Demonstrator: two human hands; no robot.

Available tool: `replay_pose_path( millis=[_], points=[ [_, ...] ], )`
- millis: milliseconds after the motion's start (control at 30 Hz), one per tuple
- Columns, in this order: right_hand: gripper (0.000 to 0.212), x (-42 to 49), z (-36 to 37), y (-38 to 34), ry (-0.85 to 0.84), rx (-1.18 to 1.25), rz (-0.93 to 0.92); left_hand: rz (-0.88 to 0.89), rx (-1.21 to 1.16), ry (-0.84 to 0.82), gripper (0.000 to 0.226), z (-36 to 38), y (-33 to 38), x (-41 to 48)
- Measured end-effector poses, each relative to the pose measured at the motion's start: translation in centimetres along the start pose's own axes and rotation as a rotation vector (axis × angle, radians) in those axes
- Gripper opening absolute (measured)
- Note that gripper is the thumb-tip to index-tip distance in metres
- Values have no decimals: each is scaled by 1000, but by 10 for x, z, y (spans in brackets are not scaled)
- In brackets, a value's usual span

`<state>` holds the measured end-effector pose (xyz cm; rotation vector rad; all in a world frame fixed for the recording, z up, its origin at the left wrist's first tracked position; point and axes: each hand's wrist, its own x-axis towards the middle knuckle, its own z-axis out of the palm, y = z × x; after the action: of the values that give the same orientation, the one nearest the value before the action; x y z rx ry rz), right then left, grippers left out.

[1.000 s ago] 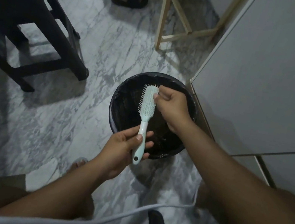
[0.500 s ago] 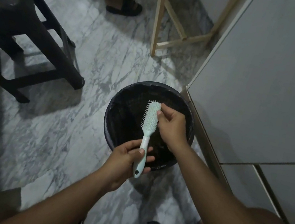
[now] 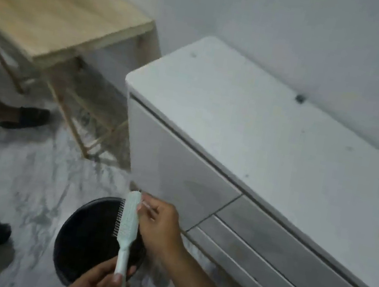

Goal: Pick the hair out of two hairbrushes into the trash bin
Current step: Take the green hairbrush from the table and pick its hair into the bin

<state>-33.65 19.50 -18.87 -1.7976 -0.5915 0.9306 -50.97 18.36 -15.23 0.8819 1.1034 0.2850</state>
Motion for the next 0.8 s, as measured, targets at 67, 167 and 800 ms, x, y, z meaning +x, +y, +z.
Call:
replay_pose_path(
  millis=[67, 167, 800],
  points=[
    [30, -18, -48, -47, 106, -4, -34, 68, 116, -82, 91, 32, 40, -28],
    [34, -42, -128, -95, 250, -18, -16, 148, 324, -234, 26, 88, 92, -51],
    [20, -15, -468, -74, 609, -152, 201, 308, 956, -393, 21, 427, 103, 10]
  ],
)
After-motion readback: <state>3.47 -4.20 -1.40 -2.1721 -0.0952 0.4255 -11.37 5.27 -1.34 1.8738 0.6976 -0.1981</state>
